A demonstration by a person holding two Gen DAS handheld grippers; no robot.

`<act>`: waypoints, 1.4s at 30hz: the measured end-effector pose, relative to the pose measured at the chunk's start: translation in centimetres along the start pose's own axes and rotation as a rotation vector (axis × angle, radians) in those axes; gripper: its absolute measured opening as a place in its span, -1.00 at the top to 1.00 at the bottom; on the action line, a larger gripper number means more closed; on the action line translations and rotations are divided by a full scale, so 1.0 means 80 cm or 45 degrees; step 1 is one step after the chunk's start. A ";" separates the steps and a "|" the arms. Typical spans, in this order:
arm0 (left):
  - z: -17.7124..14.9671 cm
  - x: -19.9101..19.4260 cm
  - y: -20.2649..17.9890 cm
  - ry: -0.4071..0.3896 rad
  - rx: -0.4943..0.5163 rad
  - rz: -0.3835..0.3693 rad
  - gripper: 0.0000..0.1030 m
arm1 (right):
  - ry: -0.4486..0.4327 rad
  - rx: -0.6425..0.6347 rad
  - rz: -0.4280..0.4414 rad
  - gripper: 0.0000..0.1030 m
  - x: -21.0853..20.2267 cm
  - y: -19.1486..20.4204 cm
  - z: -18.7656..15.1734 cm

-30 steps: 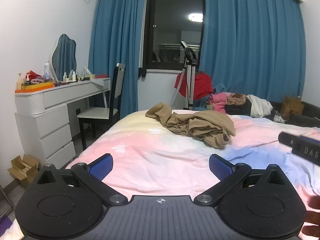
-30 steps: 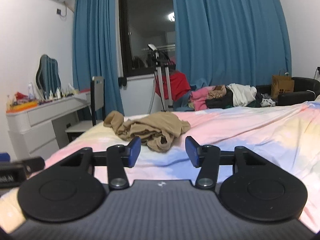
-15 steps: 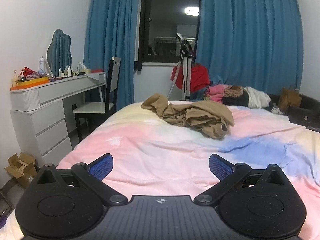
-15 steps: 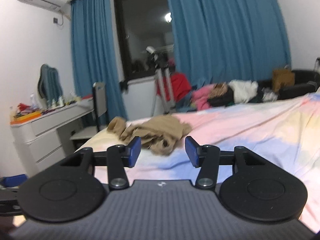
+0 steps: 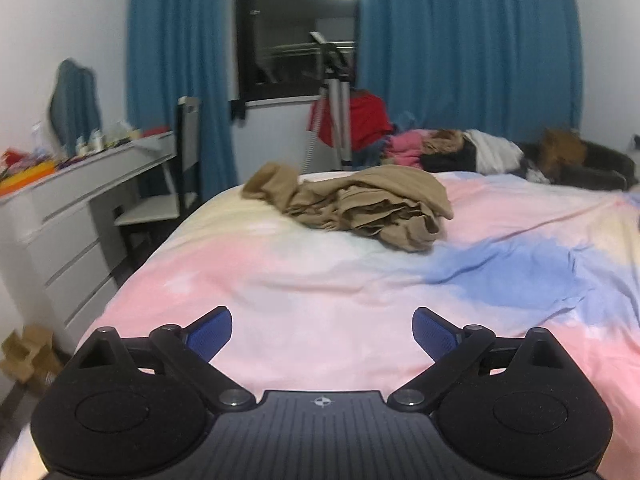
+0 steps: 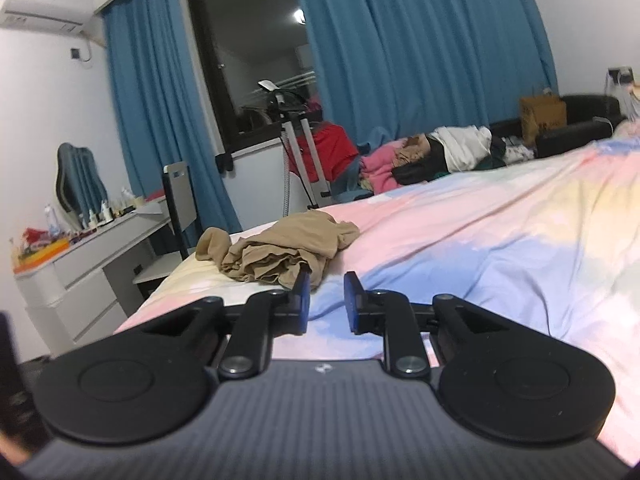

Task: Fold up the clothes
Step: 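Grasp the tan shirt edge with the left gripper and lift it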

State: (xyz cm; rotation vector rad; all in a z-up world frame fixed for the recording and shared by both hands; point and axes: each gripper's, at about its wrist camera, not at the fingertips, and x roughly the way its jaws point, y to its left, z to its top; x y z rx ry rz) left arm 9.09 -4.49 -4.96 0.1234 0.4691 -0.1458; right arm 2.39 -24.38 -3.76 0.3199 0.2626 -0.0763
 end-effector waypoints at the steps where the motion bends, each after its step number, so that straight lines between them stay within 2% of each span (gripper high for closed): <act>1: 0.006 0.016 -0.004 0.000 0.016 -0.012 -0.86 | 0.011 0.018 0.001 0.59 0.003 -0.003 0.001; 5: 0.026 0.100 -0.017 0.023 0.003 -0.038 -0.72 | 0.049 0.074 0.006 0.59 0.020 -0.017 -0.003; 9: 0.049 0.193 -0.021 0.009 -0.074 -0.044 -0.66 | 0.086 0.124 0.011 0.59 0.039 -0.030 -0.008; 12: 0.064 0.247 -0.017 -0.028 -0.155 -0.016 -0.64 | 0.107 0.121 0.019 0.59 0.060 -0.035 -0.016; 15: 0.075 0.297 -0.012 -0.031 -0.200 0.026 -0.45 | 0.137 0.124 0.029 0.58 0.084 -0.040 -0.025; 18: 0.086 0.331 -0.010 -0.065 -0.191 0.002 -0.40 | 0.170 0.125 0.016 0.58 0.107 -0.044 -0.036; 19: 0.091 0.339 -0.009 -0.074 -0.191 -0.022 -0.32 | 0.181 0.127 0.010 0.58 0.114 -0.046 -0.040; 20: 0.095 0.344 -0.007 -0.081 -0.205 -0.054 -0.10 | 0.193 0.133 0.006 0.58 0.121 -0.047 -0.043; 21: 0.101 0.348 -0.005 -0.093 -0.225 -0.090 0.01 | 0.197 0.133 0.003 0.58 0.125 -0.047 -0.046; 22: 0.106 0.350 -0.004 -0.093 -0.230 -0.116 0.25 | 0.200 0.132 -0.001 0.58 0.130 -0.047 -0.048; 23: 0.111 0.351 -0.006 -0.087 -0.213 -0.120 0.62 | 0.201 0.130 -0.004 0.58 0.133 -0.047 -0.050; 24: 0.117 0.351 -0.009 -0.082 -0.180 -0.097 0.77 | 0.192 0.124 -0.006 0.58 0.134 -0.047 -0.051; 26: 0.125 0.336 -0.013 -0.093 -0.126 -0.084 0.90 | 0.175 0.117 -0.007 0.58 0.133 -0.048 -0.053; 31: 0.143 0.253 -0.017 -0.176 -0.021 -0.117 0.92 | 0.088 0.107 -0.002 0.58 0.118 -0.046 -0.050; 36: 0.149 0.130 -0.009 -0.295 0.051 -0.162 0.93 | -0.061 0.069 0.039 0.58 0.089 -0.037 -0.038; 42: 0.124 -0.022 -0.011 -0.358 0.165 -0.258 0.93 | -0.152 0.031 0.120 0.58 0.047 -0.024 -0.028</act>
